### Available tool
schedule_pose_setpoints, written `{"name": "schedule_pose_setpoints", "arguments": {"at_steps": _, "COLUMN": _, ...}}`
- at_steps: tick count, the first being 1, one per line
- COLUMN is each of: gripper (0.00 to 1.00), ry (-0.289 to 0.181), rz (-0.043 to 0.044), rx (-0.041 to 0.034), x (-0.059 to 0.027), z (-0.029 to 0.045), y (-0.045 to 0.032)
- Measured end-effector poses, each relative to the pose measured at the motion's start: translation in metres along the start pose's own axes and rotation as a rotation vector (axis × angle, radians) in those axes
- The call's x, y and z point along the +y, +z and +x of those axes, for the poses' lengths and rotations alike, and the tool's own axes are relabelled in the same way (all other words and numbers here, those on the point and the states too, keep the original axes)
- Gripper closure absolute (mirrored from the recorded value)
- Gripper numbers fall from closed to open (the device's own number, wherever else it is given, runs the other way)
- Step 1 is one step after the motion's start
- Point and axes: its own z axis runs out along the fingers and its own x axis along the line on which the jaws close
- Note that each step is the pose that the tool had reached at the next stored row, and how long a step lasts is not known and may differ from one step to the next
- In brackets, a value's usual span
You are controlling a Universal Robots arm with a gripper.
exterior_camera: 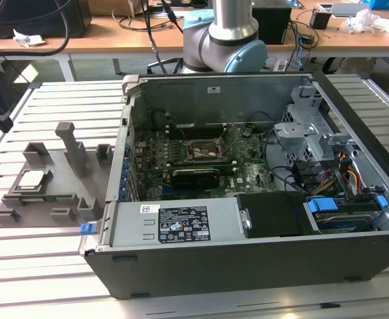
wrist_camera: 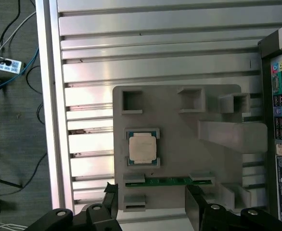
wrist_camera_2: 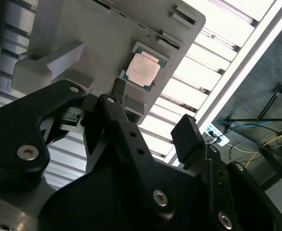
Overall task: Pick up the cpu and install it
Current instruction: 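Pick up the cpu and move it towards the insertion slot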
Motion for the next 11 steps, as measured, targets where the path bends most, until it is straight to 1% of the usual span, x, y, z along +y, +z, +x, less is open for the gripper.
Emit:
{"name": "schedule_pose_setpoints", "arguments": {"at_steps": 5, "gripper": 0.34, "ry": 0.0, "rz": 0.0, "rx": 0.0, "x": 0.0001, "z": 0.0001, "y": 0.0042}}
{"name": "schedule_pose_setpoints", "arguments": {"at_steps": 11, "gripper": 0.34, "ry": 0.0, "rz": 0.0, "rx": 0.0, "x": 0.0001, "z": 0.0002, "y": 0.0072}}
